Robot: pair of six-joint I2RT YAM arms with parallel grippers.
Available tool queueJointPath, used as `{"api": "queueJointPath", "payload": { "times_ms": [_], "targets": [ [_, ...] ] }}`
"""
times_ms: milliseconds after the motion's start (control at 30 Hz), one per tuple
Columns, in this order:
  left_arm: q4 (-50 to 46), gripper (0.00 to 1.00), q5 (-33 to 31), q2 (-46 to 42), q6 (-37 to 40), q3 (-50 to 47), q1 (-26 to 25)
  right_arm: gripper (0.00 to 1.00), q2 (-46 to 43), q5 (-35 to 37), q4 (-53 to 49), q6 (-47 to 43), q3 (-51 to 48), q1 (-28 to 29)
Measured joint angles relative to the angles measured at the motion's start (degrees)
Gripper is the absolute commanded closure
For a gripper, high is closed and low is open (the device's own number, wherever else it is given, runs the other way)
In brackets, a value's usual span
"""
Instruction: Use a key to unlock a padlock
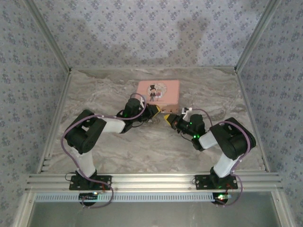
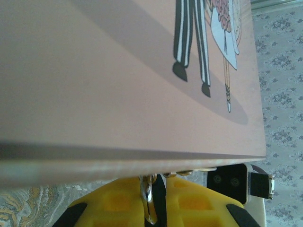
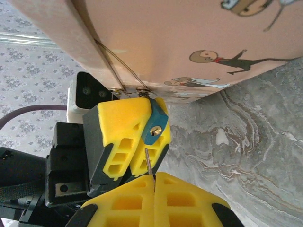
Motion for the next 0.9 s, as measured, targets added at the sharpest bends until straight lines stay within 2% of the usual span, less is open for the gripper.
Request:
{"api": "queueJointPath", "payload": {
  "times_ms": [433, 900],
  "targets": [
    [1.5, 0.93, 0.4, 0.0, -0.9, -0.2, 0.0, 1.0, 5.1, 0.0, 3.0, 0.6, 1.6, 0.2],
    [2.7, 0.93, 1.0, 0.0, -1.0, -1.0, 0.0, 1.0, 5.4, -0.7, 4.0, 0.7, 2.6, 0.3]
  ]
}}
